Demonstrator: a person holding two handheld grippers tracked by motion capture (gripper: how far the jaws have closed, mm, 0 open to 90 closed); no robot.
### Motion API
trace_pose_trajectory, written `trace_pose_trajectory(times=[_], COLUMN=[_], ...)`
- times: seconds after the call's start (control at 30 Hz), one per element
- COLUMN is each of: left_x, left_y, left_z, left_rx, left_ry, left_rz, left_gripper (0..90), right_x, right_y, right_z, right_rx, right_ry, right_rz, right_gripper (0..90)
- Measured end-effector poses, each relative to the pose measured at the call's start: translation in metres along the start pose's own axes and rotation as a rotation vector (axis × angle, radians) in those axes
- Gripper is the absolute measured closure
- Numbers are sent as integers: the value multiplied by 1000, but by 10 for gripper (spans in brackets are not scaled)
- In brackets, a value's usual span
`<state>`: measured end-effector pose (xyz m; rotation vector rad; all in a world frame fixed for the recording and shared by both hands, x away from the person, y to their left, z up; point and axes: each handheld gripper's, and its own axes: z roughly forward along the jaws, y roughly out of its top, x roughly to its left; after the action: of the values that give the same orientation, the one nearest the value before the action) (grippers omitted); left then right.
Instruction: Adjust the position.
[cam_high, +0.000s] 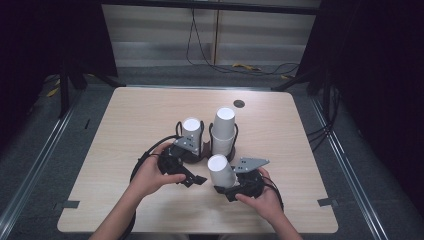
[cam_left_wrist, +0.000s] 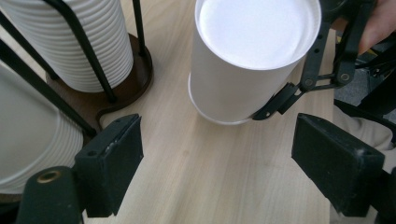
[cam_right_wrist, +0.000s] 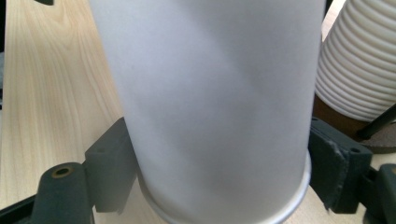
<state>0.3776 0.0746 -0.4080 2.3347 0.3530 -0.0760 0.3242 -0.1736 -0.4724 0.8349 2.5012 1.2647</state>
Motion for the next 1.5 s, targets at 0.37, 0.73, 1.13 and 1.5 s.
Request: trace_pose_trajectory(times=[0.37, 0.73, 1.13, 1.5], left_x=[2, 2, 0, -5], left_y=[-13, -21, -25, -20], left_z=[4, 12, 11, 13], left_rx=[14, -4, -4, -13], left_ry=[17, 19, 50, 32], left_rz=[-4, -16, -3, 14], left_gripper=[166, 164, 164, 162], right_x=[-3, -2, 0, 5], right_y=[2, 2, 4, 8], right_z=[-3, -6, -1, 1], right_rx=[39, 100, 125, 161], right_ry=[-8, -18, -11, -3], right_rz=[-25, -70, -93, -126], right_gripper=[204, 204, 204, 204])
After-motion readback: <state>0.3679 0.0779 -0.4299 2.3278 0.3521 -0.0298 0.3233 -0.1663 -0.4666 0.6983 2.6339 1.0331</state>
